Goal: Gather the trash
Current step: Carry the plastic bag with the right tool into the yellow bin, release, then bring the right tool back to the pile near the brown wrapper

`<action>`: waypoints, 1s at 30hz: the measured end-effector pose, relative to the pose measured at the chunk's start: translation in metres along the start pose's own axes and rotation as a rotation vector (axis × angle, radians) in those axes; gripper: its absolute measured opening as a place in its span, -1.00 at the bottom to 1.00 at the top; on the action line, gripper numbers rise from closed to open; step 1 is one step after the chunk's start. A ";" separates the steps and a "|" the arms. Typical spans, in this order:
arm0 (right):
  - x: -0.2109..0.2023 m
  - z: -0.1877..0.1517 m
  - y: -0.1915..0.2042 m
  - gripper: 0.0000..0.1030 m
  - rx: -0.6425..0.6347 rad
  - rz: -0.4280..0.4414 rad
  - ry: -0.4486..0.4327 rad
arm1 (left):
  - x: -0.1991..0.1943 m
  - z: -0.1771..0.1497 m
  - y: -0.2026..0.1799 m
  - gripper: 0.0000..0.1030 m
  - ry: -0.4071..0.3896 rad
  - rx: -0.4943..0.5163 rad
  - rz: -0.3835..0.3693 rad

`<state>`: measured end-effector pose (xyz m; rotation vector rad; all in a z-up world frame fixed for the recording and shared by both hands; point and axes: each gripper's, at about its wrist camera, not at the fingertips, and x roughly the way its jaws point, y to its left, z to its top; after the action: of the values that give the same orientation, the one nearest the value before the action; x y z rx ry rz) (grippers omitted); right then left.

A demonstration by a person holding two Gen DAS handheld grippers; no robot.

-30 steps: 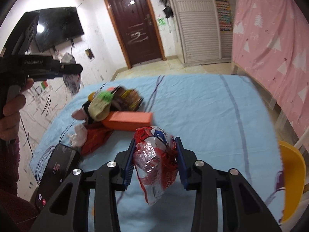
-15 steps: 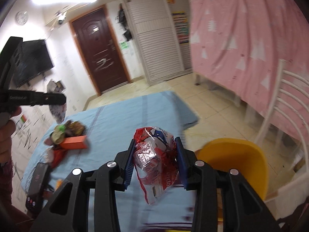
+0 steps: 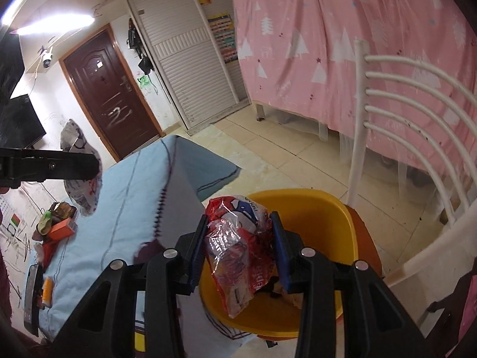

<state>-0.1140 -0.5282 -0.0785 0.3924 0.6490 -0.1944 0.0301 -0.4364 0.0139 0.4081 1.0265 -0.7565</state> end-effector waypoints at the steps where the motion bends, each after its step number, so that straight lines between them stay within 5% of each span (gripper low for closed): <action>1: 0.000 0.000 -0.004 -0.37 0.003 -0.002 0.000 | 0.004 0.002 -0.006 -0.35 0.003 0.007 -0.004; 7: 0.006 -0.002 -0.012 -0.25 0.012 -0.029 0.008 | 0.024 0.017 -0.031 -0.28 0.032 0.030 -0.038; 14: 0.010 -0.002 -0.018 0.40 0.029 -0.076 -0.007 | 0.026 0.027 -0.038 0.02 0.036 0.020 -0.050; 30: 0.000 0.017 0.026 0.41 -0.045 -0.027 -0.026 | -0.041 0.019 0.035 0.03 -0.081 -0.040 0.058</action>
<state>-0.0971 -0.5121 -0.0586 0.3372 0.6319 -0.2103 0.0549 -0.4095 0.0572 0.3683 0.9483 -0.6943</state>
